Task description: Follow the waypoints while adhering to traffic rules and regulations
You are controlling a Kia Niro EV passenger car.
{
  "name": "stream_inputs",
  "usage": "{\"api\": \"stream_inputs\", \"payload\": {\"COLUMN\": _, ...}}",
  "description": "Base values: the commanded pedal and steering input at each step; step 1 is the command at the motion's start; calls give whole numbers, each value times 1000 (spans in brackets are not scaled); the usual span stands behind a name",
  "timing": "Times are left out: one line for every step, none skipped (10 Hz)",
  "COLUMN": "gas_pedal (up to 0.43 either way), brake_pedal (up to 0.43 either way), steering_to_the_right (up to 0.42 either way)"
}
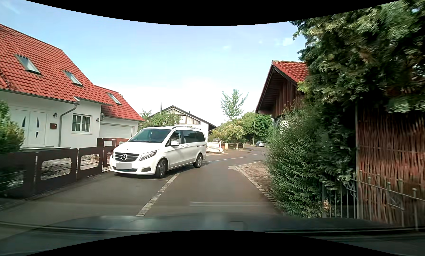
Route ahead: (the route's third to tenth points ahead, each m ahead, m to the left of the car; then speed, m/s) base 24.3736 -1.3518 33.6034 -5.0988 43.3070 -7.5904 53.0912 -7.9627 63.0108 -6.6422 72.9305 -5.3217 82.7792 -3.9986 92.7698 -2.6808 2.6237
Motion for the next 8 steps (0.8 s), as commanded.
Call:
{"api": "stream_inputs", "payload": {"gas_pedal": 0, "brake_pedal": 0, "steering_to_the_right": 15}}
{"api": "stream_inputs", "payload": {"gas_pedal": 0, "brake_pedal": 0, "steering_to_the_right": 16}}
{"api": "stream_inputs", "payload": {"gas_pedal": 0, "brake_pedal": 0, "steering_to_the_right": 21}}
{"api": "stream_inputs", "payload": {"gas_pedal": 0, "brake_pedal": 0, "steering_to_the_right": 26}}
{"api": "stream_inputs", "payload": {"gas_pedal": 0, "brake_pedal": 0, "steering_to_the_right": 27}}
{"api": "stream_inputs", "payload": {"gas_pedal": 0, "brake_pedal": 0, "steering_to_the_right": 27}}
{"api": "stream_inputs", "payload": {"gas_pedal": 0, "brake_pedal": 0, "steering_to_the_right": 26}}
{"api": "stream_inputs", "payload": {"gas_pedal": 0, "brake_pedal": 0, "steering_to_the_right": 22}}
